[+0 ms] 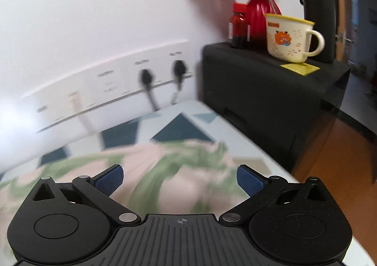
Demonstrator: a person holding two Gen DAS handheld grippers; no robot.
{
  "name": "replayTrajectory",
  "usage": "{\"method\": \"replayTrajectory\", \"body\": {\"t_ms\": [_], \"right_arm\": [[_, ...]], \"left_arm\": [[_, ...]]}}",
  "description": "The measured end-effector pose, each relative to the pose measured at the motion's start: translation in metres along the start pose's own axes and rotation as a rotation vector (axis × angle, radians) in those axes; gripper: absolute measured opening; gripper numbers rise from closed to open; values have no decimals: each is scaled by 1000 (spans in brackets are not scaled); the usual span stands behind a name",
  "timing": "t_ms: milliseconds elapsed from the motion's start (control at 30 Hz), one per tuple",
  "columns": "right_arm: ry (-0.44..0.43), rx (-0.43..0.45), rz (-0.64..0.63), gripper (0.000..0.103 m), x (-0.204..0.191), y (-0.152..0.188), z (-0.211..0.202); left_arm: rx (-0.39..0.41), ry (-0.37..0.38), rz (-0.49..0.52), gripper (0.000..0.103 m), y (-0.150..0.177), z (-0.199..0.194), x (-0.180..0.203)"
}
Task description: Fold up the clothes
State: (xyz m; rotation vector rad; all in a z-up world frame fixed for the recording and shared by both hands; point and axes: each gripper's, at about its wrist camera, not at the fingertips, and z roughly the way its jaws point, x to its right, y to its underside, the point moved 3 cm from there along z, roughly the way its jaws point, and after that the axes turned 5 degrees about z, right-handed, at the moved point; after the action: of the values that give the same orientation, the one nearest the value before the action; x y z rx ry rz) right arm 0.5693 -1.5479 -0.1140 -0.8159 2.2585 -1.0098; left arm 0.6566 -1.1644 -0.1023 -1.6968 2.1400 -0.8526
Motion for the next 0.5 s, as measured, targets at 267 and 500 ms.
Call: {"method": "replayTrajectory", "body": {"t_ms": [267, 500], "right_arm": [[-13, -67, -21, 102, -41, 104, -99], [-98, -150, -177, 89, -109, 151, -130]], "left_arm": [[-16, -33, -136, 102, 50, -52, -114], [-29, -67, -258, 102, 91, -98, -214]]}}
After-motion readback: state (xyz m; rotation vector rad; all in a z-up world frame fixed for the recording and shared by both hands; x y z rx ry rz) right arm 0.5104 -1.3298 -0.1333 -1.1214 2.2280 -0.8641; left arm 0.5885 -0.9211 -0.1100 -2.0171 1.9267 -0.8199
